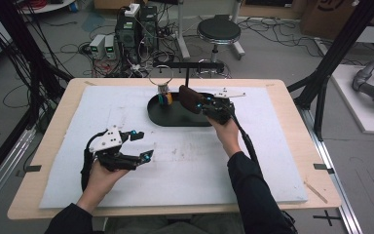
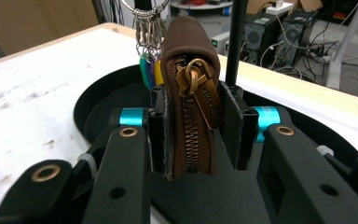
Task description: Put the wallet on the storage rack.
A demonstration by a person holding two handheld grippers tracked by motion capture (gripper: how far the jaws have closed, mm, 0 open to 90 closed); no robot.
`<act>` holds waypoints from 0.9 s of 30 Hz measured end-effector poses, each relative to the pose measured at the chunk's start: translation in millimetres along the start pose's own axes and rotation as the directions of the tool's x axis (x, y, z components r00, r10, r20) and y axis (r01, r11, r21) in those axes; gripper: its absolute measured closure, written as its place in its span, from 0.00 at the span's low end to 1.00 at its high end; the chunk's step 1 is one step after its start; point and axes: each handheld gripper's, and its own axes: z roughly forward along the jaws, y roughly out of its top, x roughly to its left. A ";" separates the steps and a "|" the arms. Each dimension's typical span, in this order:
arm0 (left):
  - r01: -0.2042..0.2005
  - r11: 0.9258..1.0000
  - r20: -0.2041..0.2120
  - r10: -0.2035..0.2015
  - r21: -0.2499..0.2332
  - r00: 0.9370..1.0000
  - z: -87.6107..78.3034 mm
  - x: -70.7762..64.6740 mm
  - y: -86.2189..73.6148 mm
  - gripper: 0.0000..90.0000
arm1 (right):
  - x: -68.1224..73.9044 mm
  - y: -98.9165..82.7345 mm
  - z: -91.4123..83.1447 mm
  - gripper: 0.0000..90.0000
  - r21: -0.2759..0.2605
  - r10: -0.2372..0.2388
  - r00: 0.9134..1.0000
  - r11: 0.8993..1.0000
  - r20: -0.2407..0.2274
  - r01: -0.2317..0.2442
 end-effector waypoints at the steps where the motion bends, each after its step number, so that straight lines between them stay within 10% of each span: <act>1: 0.000 1.000 0.001 0.000 0.000 1.000 0.3 -0.4 -0.1 0.31 | -0.4 -1.6 3.6 0.75 -0.002 0.001 1.000 1.000 0.001 -0.001; 27: -0.006 1.000 0.030 0.006 0.000 1.000 3.0 -3.7 -0.5 0.31 | -1.6 -20.8 30.8 0.74 0.021 -0.037 0.998 0.999 0.048 0.036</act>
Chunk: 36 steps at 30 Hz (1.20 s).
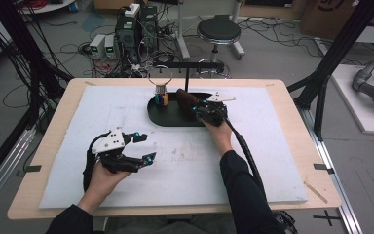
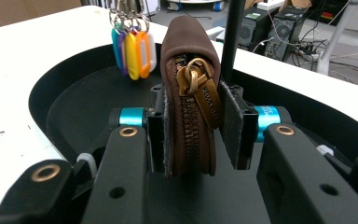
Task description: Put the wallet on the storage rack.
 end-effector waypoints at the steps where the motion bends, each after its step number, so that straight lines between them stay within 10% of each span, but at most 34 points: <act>1: 0.000 1.000 0.000 0.000 0.000 1.000 0.0 -0.1 -0.1 0.31 | 0.2 -0.2 0.4 0.74 0.000 -0.004 1.000 1.000 0.000 0.004; 12: 0.006 1.000 0.000 -0.006 0.004 1.000 0.9 1.8 -1.1 0.31 | -1.8 -2.0 -0.1 0.68 0.035 0.003 1.000 0.999 -0.009 -0.003; 22: 0.009 1.000 0.003 -0.009 0.012 1.000 2.1 4.0 -2.2 0.31 | -8.5 2.0 -9.5 0.37 0.043 0.063 0.998 0.997 0.013 -0.064; 36: 0.020 1.000 -0.023 -0.020 0.008 1.000 -2.6 11.9 -3.1 0.31 | -1.9 24.7 -84.8 0.33 -0.021 -0.032 0.999 0.999 -0.002 0.032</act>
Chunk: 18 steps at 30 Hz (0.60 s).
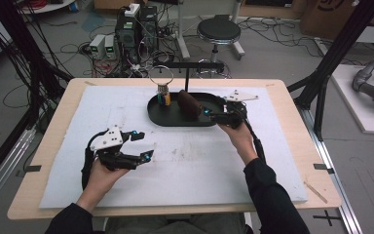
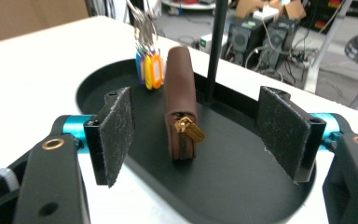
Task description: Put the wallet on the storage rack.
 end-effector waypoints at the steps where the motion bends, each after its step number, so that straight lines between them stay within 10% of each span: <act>1: 0.002 1.000 -0.004 -0.002 -0.002 1.000 -1.1 1.9 -0.2 0.31 | 0.4 1.1 -9.4 0.33 -0.013 0.000 1.000 1.000 0.000 0.000; 18: -0.003 1.000 -0.174 0.003 0.000 0.985 -32.3 24.4 -4.5 0.31 | -12.7 -50.1 -133.8 0.30 -0.137 0.059 0.995 0.989 0.078 -0.048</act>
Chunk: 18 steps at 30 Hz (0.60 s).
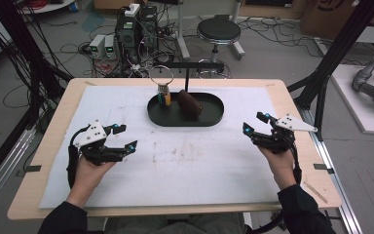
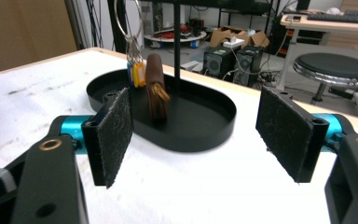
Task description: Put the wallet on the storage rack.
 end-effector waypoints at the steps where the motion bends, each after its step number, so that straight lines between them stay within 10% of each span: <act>1: 0.001 1.000 -0.009 -0.001 -0.003 1.000 -1.1 0.9 0.1 0.31 | -1.1 -2.9 -2.4 0.30 0.002 0.007 1.000 1.000 -0.001 -0.007; 18: 0.015 1.000 -0.065 -0.015 -0.006 0.998 -6.2 13.6 -5.2 0.31 | -17.4 -26.5 -13.8 0.28 0.057 0.033 0.997 0.998 0.068 -0.037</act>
